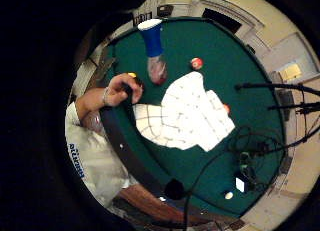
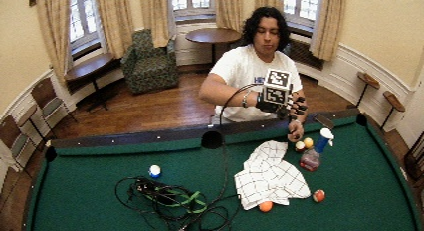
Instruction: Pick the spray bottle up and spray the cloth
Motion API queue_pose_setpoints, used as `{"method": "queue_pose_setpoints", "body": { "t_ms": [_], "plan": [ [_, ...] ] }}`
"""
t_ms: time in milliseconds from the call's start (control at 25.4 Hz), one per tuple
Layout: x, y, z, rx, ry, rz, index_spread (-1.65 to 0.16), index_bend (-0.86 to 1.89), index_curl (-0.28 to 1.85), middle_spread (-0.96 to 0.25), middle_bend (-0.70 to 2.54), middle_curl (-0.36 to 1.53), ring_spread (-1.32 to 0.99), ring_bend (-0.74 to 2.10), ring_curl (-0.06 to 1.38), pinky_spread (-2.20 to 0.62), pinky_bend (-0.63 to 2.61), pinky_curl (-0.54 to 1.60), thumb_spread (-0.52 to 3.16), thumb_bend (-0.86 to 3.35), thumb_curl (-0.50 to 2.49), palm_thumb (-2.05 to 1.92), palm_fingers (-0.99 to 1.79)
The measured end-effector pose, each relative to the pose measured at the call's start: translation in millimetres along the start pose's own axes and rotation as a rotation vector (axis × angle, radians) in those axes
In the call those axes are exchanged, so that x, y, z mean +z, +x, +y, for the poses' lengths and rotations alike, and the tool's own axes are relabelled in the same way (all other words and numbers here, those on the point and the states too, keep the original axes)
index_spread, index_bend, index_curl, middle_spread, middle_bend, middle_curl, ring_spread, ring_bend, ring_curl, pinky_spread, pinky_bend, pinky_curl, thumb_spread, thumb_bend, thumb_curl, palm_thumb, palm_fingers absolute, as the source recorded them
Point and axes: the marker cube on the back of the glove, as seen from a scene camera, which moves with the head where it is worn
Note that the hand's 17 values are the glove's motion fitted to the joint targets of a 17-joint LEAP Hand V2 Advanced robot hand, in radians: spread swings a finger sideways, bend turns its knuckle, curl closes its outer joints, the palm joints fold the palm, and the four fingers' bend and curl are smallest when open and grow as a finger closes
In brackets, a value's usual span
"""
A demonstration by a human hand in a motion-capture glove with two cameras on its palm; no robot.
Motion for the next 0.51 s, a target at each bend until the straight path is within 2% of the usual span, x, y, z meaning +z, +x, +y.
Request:
{"method": "queue_pose_setpoints", "body": {
  "t_ms": [511],
  "plan": [
    [-4, 10, 18, 0.043, -0.024, 0.134, -0.51, 0.16, 0.31, -0.19, 0.18, 0.32, -0.18, 0.23, 0.31, 0.19, 0.23, 0.35, 0.92, -0.03, 0.35, 0.3, 0.31]
  ]
}}
